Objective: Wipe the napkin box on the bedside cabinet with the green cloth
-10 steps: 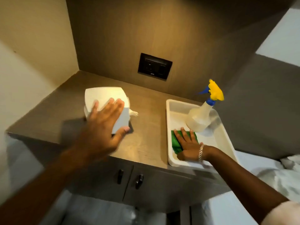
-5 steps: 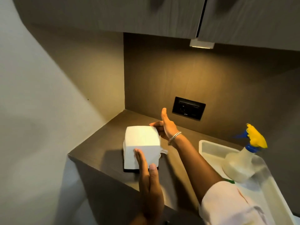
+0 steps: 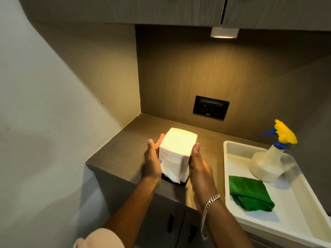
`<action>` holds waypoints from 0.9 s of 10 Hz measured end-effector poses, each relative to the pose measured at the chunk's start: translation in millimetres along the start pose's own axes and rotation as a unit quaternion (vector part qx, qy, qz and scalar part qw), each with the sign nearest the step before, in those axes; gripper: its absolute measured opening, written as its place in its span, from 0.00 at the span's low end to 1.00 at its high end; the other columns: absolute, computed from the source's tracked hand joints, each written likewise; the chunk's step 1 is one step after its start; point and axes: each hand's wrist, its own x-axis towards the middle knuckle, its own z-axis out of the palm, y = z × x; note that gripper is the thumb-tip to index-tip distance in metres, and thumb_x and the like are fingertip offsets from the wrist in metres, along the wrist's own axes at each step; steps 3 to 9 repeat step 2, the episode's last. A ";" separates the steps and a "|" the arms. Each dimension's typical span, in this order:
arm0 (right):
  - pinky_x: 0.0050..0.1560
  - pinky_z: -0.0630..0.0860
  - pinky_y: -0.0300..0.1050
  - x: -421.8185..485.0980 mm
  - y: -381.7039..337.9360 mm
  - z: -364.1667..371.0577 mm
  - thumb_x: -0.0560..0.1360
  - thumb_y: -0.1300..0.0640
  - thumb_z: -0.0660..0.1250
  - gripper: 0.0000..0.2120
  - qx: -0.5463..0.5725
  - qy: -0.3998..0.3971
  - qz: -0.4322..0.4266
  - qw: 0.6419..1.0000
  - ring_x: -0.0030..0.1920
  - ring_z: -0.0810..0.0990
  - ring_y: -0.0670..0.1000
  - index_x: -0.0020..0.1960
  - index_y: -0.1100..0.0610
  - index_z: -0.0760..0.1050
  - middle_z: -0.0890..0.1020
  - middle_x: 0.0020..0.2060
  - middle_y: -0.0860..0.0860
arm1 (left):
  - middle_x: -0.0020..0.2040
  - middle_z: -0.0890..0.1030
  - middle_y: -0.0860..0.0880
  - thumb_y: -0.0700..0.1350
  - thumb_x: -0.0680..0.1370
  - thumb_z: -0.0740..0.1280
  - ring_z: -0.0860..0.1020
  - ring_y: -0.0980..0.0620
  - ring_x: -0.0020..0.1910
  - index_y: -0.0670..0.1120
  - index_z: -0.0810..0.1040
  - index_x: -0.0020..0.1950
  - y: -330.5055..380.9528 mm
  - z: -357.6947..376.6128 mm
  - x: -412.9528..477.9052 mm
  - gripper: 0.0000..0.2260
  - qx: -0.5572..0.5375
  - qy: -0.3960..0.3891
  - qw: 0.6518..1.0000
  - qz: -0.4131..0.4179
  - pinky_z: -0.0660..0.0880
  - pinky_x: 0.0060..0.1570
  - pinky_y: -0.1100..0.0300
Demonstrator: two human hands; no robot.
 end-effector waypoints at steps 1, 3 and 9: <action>0.30 0.72 0.26 -12.9 -7.5 5.8 0.65 0.31 0.57 0.30 0.002 0.046 -0.024 0.999 0.41 0.81 0.33 0.60 0.48 0.75 0.82 0.49 0.42 | 0.67 0.78 0.51 0.70 0.71 0.49 0.80 0.48 0.60 0.61 0.73 0.63 4.2 1.9 7.8 0.27 0.000 -0.022 1.000 -0.004 0.78 0.57 0.49; 0.51 0.78 0.38 -23.0 -36.1 -22.6 0.67 0.30 0.65 0.31 0.032 0.160 -0.193 0.967 0.59 0.80 0.46 0.64 0.46 0.75 0.81 0.61 0.45 | 0.69 0.73 0.57 0.66 0.77 0.49 0.73 0.47 0.68 0.62 0.70 0.66 16.4 -1.9 5.0 0.21 0.043 -0.007 0.998 0.052 0.73 0.64 0.55; 0.51 0.78 0.38 -23.0 -36.1 -22.6 0.67 0.30 0.65 0.31 0.032 0.160 -0.193 0.967 0.59 0.80 0.46 0.64 0.46 0.75 0.81 0.61 0.45 | 0.69 0.73 0.57 0.66 0.77 0.49 0.73 0.47 0.68 0.62 0.70 0.66 16.4 -1.9 5.0 0.21 0.043 -0.007 0.998 0.052 0.73 0.64 0.55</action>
